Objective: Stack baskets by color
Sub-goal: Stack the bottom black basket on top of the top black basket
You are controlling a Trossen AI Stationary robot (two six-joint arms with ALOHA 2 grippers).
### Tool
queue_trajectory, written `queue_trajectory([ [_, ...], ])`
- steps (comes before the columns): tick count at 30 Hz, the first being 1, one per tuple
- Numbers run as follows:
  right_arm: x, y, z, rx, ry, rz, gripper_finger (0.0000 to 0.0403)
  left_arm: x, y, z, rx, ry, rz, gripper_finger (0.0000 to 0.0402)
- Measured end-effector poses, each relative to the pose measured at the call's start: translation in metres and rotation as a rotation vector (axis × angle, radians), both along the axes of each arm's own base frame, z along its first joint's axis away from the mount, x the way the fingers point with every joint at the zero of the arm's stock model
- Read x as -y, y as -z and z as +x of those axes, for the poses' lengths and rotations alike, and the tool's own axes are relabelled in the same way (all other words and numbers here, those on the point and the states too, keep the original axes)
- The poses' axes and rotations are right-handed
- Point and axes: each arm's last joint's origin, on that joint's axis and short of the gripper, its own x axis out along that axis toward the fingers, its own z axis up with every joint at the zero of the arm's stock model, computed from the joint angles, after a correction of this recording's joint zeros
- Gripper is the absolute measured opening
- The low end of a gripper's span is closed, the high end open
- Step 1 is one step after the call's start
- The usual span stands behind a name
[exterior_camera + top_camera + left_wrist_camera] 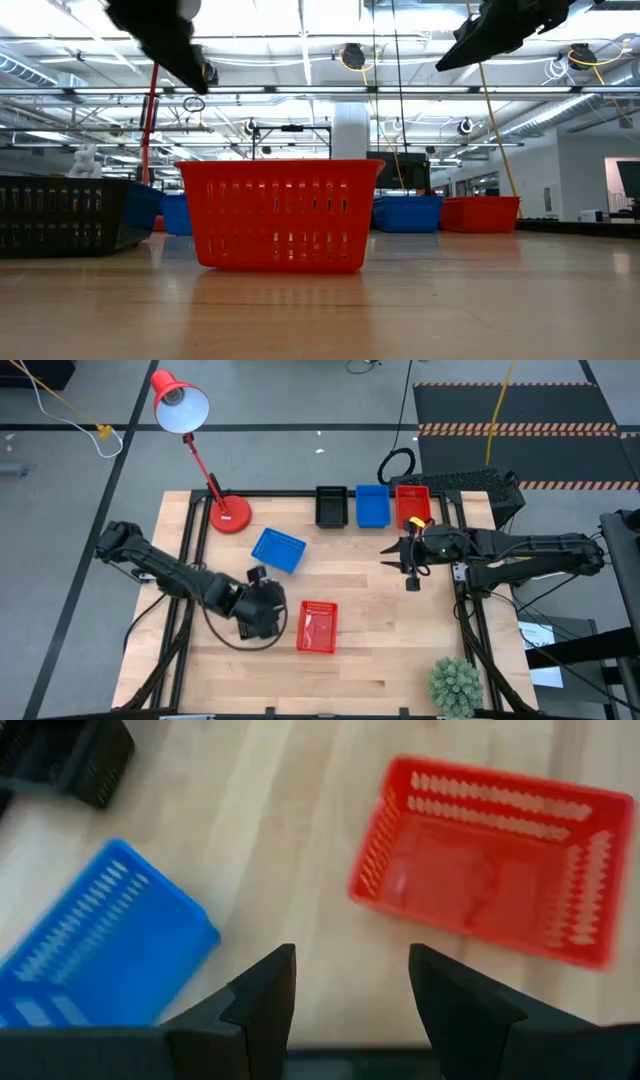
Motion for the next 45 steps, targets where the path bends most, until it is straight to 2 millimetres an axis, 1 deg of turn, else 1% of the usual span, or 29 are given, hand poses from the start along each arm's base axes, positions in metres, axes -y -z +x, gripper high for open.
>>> queue_trajectory([
  [6,0.0,0.005,0.0,-0.016,-0.009,-0.013,0.0109,0.022,0.006,-0.018,-0.047,-0.056,-0.054,0.0198],
  [12,0.0,0.007,-0.001,-0.026,-0.016,-0.024,0.0109,0.038,0.008,-0.033,-0.065,-0.087,-0.092,0.0198],
  [17,0.0,0.007,-0.001,-0.029,-0.016,-0.024,0.0109,0.046,0.028,-0.045,-0.114,-0.108,-0.151,0.0198],
  [22,0.0,0.008,-0.001,-0.032,-0.016,-0.024,0.0109,0.053,0.046,-0.053,-0.115,-0.104,-0.217,0.0198],
  [27,0.0,0.008,-0.001,-0.032,-0.016,-0.024,0.0109,0.058,0.057,-0.058,-0.098,-0.079,-0.232,0.0198],
  [35,0.0,0.008,-0.001,-0.032,-0.016,-0.024,0.0109,0.056,0.063,-0.059,-0.095,-0.046,-0.202,0.0197],
  [45,0.0,0.008,-0.001,-0.04,-0.016,-0.024,0.0109,0.061,0.084,-0.056,-0.155,-0.03,-0.157,0.0197],
])
